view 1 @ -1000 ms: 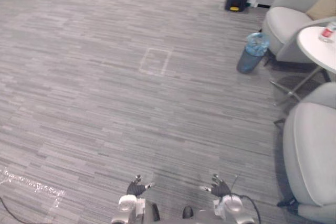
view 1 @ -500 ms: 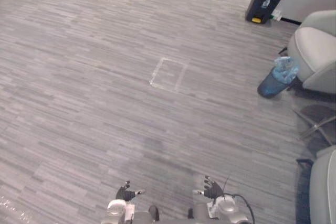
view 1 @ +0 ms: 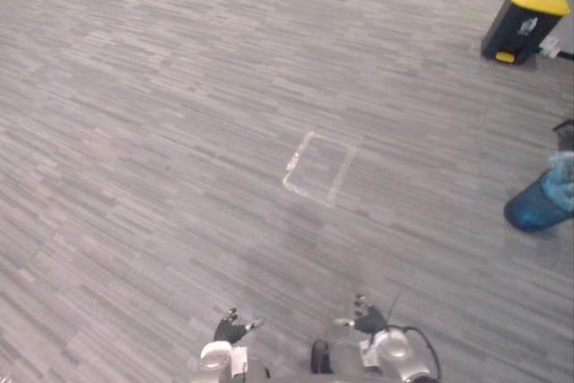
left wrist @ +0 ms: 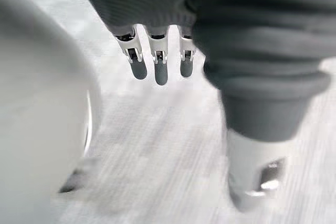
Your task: Organize the slippers on the shoe rack
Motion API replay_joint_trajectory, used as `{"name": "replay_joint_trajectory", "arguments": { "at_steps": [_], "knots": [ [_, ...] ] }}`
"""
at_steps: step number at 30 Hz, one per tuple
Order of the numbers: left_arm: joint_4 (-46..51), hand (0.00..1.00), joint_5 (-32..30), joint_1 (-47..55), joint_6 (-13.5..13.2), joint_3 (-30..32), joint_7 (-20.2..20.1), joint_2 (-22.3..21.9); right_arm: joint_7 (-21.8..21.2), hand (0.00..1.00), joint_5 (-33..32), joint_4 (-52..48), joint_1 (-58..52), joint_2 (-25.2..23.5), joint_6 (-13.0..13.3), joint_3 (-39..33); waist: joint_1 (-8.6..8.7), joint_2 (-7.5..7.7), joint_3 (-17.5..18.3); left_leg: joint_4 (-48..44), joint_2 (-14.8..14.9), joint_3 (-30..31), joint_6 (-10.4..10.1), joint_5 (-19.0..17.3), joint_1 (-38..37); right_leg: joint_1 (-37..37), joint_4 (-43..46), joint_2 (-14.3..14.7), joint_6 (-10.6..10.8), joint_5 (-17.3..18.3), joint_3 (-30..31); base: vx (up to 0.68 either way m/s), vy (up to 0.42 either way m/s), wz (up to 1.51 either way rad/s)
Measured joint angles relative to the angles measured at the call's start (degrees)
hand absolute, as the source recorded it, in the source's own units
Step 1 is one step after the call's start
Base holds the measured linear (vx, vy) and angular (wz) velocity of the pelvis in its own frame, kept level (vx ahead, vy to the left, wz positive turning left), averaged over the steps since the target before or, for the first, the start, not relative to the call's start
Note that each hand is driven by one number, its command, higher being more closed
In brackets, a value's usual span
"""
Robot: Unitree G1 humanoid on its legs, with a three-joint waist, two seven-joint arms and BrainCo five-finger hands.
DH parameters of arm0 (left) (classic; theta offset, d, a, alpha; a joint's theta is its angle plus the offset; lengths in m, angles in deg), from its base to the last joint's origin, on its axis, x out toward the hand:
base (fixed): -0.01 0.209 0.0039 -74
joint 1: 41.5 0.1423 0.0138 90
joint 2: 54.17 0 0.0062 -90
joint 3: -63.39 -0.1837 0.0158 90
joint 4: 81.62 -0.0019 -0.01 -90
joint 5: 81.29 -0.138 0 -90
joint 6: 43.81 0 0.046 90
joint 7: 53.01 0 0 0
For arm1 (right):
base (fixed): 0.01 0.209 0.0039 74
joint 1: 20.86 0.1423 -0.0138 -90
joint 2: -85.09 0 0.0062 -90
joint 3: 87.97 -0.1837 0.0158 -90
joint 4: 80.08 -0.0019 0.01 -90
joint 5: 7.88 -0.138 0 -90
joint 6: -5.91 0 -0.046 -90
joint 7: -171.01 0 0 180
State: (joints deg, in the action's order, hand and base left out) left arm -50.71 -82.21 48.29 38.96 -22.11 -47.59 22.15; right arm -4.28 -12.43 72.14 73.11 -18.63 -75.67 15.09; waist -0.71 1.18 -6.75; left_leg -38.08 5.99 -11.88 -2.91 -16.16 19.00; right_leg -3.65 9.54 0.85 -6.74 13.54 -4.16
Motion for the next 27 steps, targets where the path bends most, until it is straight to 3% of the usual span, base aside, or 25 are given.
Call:
{"name": "replay_joint_trajectory", "arguments": {
  "at_steps": [1,2,4,5,6,7,8,10,11,12,13,14,16,17,18,19,20,21,22,23,24,25,26,27],
  "knots": [
    [-0.08,0.0,0.0,-0.08,-0.03,-0.41,0.05,0.12,0.05,0.0,0.0,-0.03,0.19,0.07,0.01,0.07,0.02,-0.04,0.02,4.58,-0.95,0.51,-0.27,0.83,0.37,-0.69,-0.37,-0.28,0.06,-0.02,0.28,0.75,0.132,-0.62],
    [-0.21,0.0,0.0,-0.1,-0.05,-2.46,0.1,0.15,0.31,0.0,0.0,-0.12,0.27,1.27,0.09,0.09,0.01,-0.86,0.43,21.24,-3.09,2.83,-0.78,7.88,1.05,-2.48,-1.63,-0.65,0.63,0.01,2.02,0.5,0.142,-0.54],
    [-1.21,0.0,-0.04,-0.1,-0.27,-4.0,0.21,0.14,0.53,0.0,0.08,0.0,-0.47,2.93,0.05,0.69,-1.28,-2.21,1.18,28.02,-3.67,4.86,0.27,21.69,2.05,-5.4,-3.26,-0.16,3.96,0.83,5.14,0.56,0.201,-0.63],
    [-2.02,0.0,-0.06,-0.85,-0.61,-4.01,0.44,0.71,0.85,0.0,0.09,0.41,-0.77,2.66,0.05,0.78,-1.14,-0.4,2.14,27.12,-5.79,4.5,3.45,20.8,1.59,-6.4,-3.81,-2.75,5.61,0.94,5.87,0.73,0.262,-0.08],
    [-2.98,0.0,-0.08,-1.33,-1.12,-4.41,0.67,1.43,0.83,0.0,0.12,1.72,-0.88,2.36,0.07,0.71,-0.09,0.81,2.63,27.01,-7.39,4.21,5.69,19.18,1.4,-6.44,-3.42,-4.59,8.62,-1.26,6.42,0.59,0.202,0.26],
    [-3.32,0.0,-0.09,-1.34,-1.16,-4.46,0.66,1.56,0.82,0.0,0.12,1.97,-0.8,2.25,0.03,0.68,0.01,1.07,2.68,26.94,-7.65,3.92,6.02,18.94,1.22,-6.35,-2.88,-4.87,9.25,-1.88,6.86,0.69,0.239,0.2],
    [-3.71,0.0,-0.08,-1.26,-1.01,-4.4,0.53,1.82,0.76,0.0,0.12,2.0,-0.67,2.22,0.05,0.68,-0.06,1.23,2.58,27.07,-7.73,2.81,6.64,17.72,-0.14,-5.07,1.07,-4.84,11.2,-3.42,8.75,0.43,0.165,-0.21],
    [-4.38,0.0,-0.02,-0.31,-0.8,-4.46,0.56,2.84,0.36,0.0,0.45,2.17,-0.25,1.84,0.08,0.68,-0.47,1.29,2.43,28.79,-7.06,0.75,7.4,15.27,-5.68,-0.7,14.45,-3.7,17.23,-6.99,12.81,0.54,0.183,-0.55],
    [-5.25,0.0,0.24,-0.24,-0.71,-4.77,0.57,3.25,0.25,0.0,1.32,2.24,-0.2,1.8,0.2,0.63,-0.32,0.84,1.55,30.7,-6.72,0.62,6.96,13.53,-10.66,1.81,23.92,-3.35,15.71,-5.73,12.63,0.49,0.138,-0.62],
    [-6.25,0.0,0.25,-0.3,-0.55,-5.95,0.65,3.72,0.15,0.0,1.77,2.17,-0.38,2.05,0.46,0.65,0.29,0.37,1.32,32.35,-6.43,0.52,6.65,12.0,-14.66,4.28,29.81,-2.9,12.44,-1.92,11.28,0.36,0.09,-0.44],
    [-6.4,0.0,0.25,-0.3,-0.48,-6.17,0.64,3.82,0.12,0.0,1.81,2.1,-0.36,2.08,0.47,0.66,0.38,0.33,1.31,32.58,-6.38,0.45,6.73,11.78,-15.19,4.85,30.58,-2.85,11.93,-1.21,11.05,0.33,0.06,-0.38],
    [-6.92,0.0,0.24,-1.14,0.24,-6.83,0.66,3.99,-0.08,0.0,2.01,1.94,-0.53,2.4,0.38,0.7,0.88,-0.39,1.35,34.68,-5.63,-0.24,6.61,10.26,-18.81,10.63,31.74,-1.9,8.78,3.14,8.48,0.32,0.014,-0.33],
    [-6.87,0.0,0.24,-2.32,0.31,-7.01,0.64,4.19,-0.24,0.0,2.07,1.57,-0.03,2.48,0.5,0.71,1.45,-0.55,1.1,35.56,-4.64,-0.74,6.34,7.65,-21.57,17.0,24.85,-0.23,8.02,4.49,5.01,0.33,-0.022,-0.3],
    [-6.88,0.0,0.24,-2.53,0.39,-7.31,0.62,4.23,-0.22,0.0,2.06,1.66,-0.05,2.52,0.52,0.71,1.74,-0.31,0.94,35.91,-4.39,-0.75,5.88,6.05,-23.04,19.61,20.02,0.66,8.45,3.62,4.04,0.46,-0.063,-0.04],
    [-6.88,0.0,0.13,-2.62,0.44,-7.94,0.48,4.21,-0.18,0.0,2.01,1.7,-0.04,2.64,0.6,0.69,2.53,1.21,1.2,35.94,-4.47,-0.42,4.78,3.58,-25.83,21.73,9.69,0.91,9.15,-1.95,2.98,0.48,-0.072,0.08],
    [-6.88,0.0,0.06,-2.6,0.45,-7.95,0.44,4.27,-0.17,0.0,1.98,1.76,-0.19,2.68,0.59,0.66,2.82,1.66,1.22,35.93,-4.64,-0.1,4.43,2.91,-26.49,21.83,7.22,0.7,8.99,-3.98,2.79,0.43,-0.076,0.31],
    [-6.94,0.0,-0.01,-2.5,0.46,-8.04,0.4,4.09,-0.2,0.0,1.61,1.78,-0.31,2.69,0.64,0.48,3.43,2.04,1.17,35.78,-4.64,0.61,3.91,1.67,-28.19,21.87,5.95,0.38,8.65,-8.41,2.54,0.42,-0.102,0.45],
    [-7.53,0.0,-0.09,-2.26,0.47,-8.27,0.05,3.11,-0.01,0.0,1.2,1.83,-0.74,3.07,0.63,0.09,4.3,1.28,1.62,35.32,-3.34,1.94,2.11,0.55,-31.15,21.07,7.18,1.11,5.81,-11.3,1.24,0.47,-0.111,0.4],
    [-7.78,0.0,-0.21,-1.95,0.37,-8.21,-0.32,2.84,-0.04,0.0,1.21,2.33,-0.79,3.05,0.44,-0.17,4.17,1.18,2.43,34.19,-2.72,2.31,1.92,0.58,-30.97,20.82,8.4,1.29,5.61,-10.03,0.73,0.63,-0.131,0.32],
    [-7.93,0.0,-0.43,-2.03,0.39,-8.16,-0.68,2.84,-0.05,0.0,1.24,2.95,-0.29,2.63,0.19,-1.52,4.0,1.29,2.63,29.76,-2.58,3.8,1.54,0.82,-29.29,21.35,12.09,0.76,3.91,-8.15,0.39,0.61,-0.147,0.11],
    [-7.92,0.0,-0.76,-2.32,0.45,-7.85,-0.71,2.15,-0.08,0.0,1.23,3.19,-0.28,2.64,0.09,-2.31,4.24,1.15,2.36,25.14,-2.65,5.2,0.83,1.25,-27.79,22.67,16.81,0.2,3.51,-6.89,-0.02,0.66,-0.212,0.16],
    [-7.56,0.0,-1.21,-1.65,0.54,-5.79,-0.71,1.03,-0.09,0.0,1.18,1.83,-0.86,2.97,-0.04,-3.46,4.13,0.6,2.91,11.24,-2.73,6.97,-1.07,1.84,-23.07,22.12,17.23,-0.43,3.72,-4.82,-0.58,0.4,-0.172,0.2],
    [-7.18,0.0,-1.22,-1.29,0.56,-5.0,-0.72,0.63,-0.1,0.0,1.19,1.49,-1.39,2.99,-0.11,-3.21,4.24,0.39,3.11,5.05,-2.48,6.9,-2.51,2.54,-20.63,20.07,15.86,-0.76,3.35,-2.4,-0.64,0.4,-0.122,0.11],
    [-6.52,0.0,-1.19,-0.83,0.51,-3.8,-0.68,-0.65,-0.09,0.0,1.16,1.67,-1.85,3.71,-0.04,-3.22,3.81,-0.88,2.94,-4.94,-0.27,5.95,-4.16,2.84,-16.59,17.77,14.09,0.69,2.76,-1.19,-0.39,0.43,-0.025,-0.24]
  ]
}}
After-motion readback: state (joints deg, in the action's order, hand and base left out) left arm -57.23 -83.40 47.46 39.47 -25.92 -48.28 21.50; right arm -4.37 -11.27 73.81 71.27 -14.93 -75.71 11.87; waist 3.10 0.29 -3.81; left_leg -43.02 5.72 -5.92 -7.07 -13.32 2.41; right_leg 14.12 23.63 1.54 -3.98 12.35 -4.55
